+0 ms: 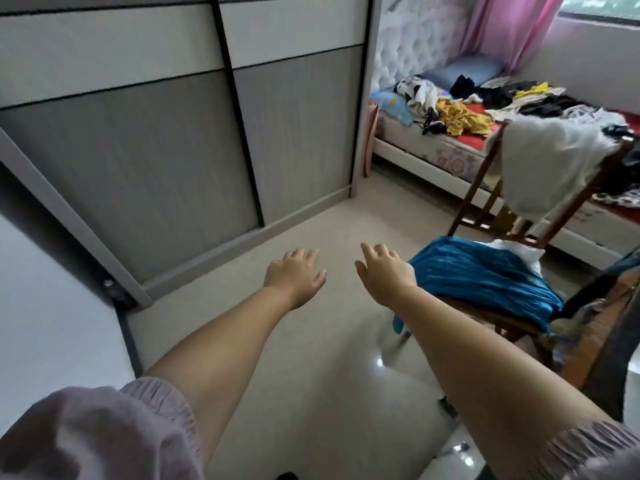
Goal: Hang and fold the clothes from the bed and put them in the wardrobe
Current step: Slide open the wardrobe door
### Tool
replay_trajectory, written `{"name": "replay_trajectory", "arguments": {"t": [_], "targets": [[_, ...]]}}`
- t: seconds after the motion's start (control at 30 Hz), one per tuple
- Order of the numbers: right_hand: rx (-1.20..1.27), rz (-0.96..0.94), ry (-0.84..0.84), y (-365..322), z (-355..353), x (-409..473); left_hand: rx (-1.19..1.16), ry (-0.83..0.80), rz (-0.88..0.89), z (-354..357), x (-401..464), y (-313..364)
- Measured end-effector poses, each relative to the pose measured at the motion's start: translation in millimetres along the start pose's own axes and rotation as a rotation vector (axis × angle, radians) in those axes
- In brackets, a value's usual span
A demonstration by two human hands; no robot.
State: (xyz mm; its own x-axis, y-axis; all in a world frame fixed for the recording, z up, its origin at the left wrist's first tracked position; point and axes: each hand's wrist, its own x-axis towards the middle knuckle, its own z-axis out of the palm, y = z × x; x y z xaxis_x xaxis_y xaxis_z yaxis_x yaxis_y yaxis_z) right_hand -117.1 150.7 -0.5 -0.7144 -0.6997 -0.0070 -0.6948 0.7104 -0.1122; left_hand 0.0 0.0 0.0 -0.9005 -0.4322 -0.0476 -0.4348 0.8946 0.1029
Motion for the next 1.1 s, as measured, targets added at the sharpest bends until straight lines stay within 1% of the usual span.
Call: {"name": "replay_trajectory", "arguments": {"t": [0.17,0.3,0.37,0.47,0.57,0.77,0.93,1.1], "targets": [[-0.030,0.054,-0.087,-1.8,20.1,33.3,0.007,-0.091,-0.003,20.2,31.8,-23.0],[-0.026,0.058,-0.118,-7.1,20.2,82.2,0.028,-0.129,0.000,18.2,81.7,-46.7],[-0.032,0.056,-0.104,-8.7,12.6,117.3,0.039,-0.120,0.022,5.8,120.1,-59.6],[-0.040,0.071,-0.066,-13.0,-7.5,180.6,0.012,-0.052,0.054,-23.5,184.3,-81.0],[-0.031,0.090,-0.056,-19.7,-26.1,242.6,0.009,-0.029,0.077,-50.0,241.0,-101.9],[-0.016,0.099,-0.018,-23.3,-46.5,345.9,-0.031,-0.037,0.053,-77.8,350.9,-125.6],[-0.024,0.126,-0.025,3.3,-47.0,448.1,-0.013,-0.041,0.109,-78.2,459.3,-122.7],[-0.051,0.095,-0.007,45.1,-57.4,564.6,-0.005,-0.014,0.103,-88.9,581.0,-123.5]]}}
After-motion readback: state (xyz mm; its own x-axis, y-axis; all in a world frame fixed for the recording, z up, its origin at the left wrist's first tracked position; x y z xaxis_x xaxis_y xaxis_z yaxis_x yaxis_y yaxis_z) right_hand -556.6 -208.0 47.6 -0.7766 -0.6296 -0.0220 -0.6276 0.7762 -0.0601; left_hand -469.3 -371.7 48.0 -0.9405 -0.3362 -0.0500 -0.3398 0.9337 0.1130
